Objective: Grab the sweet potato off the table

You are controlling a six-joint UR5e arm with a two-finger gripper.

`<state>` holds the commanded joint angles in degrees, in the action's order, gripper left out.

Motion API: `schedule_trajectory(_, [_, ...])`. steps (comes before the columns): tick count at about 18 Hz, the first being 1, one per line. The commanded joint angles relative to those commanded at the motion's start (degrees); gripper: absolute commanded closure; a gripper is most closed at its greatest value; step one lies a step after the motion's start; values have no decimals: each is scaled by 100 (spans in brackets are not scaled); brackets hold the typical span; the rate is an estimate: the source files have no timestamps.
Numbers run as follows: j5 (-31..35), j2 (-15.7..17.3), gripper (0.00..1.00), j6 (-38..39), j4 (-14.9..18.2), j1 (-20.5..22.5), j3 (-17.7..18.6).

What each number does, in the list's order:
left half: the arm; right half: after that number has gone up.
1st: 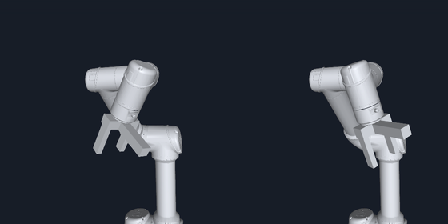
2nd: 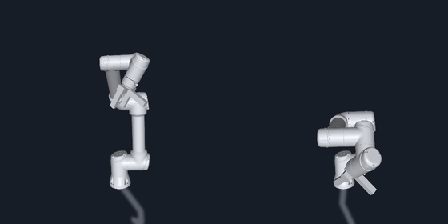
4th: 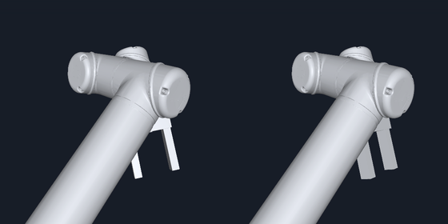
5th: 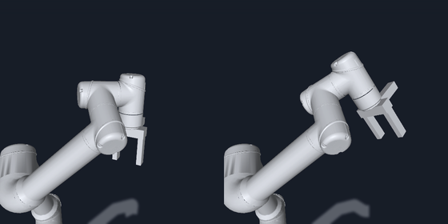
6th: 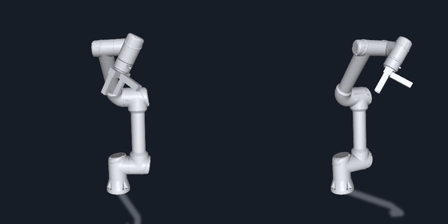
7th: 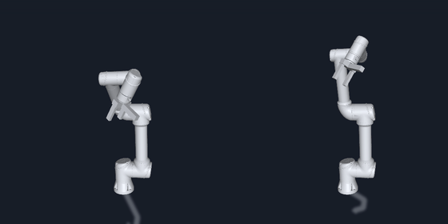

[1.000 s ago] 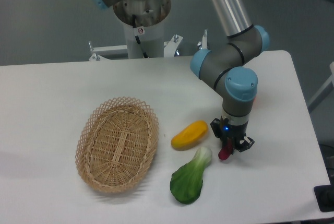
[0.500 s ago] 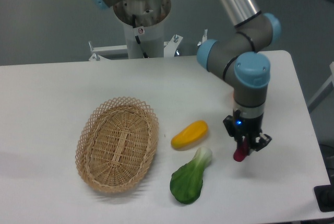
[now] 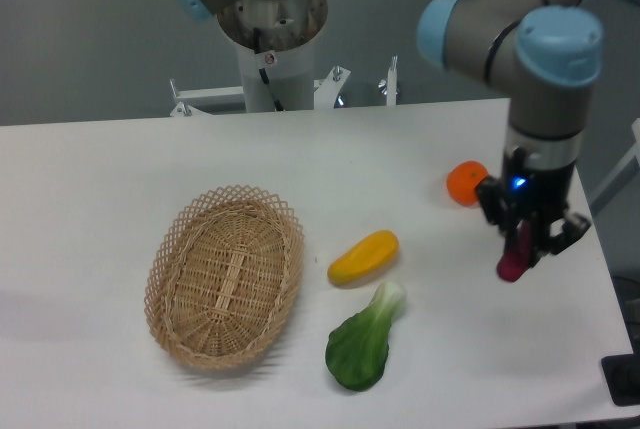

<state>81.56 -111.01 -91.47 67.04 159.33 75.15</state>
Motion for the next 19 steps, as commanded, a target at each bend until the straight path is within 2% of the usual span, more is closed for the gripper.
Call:
schedule_trajectory(5, [9, 194, 83, -924, 406, 396, -18])
schedule_trajectory(19, [70, 238, 82, -1057, 380, 388, -9])
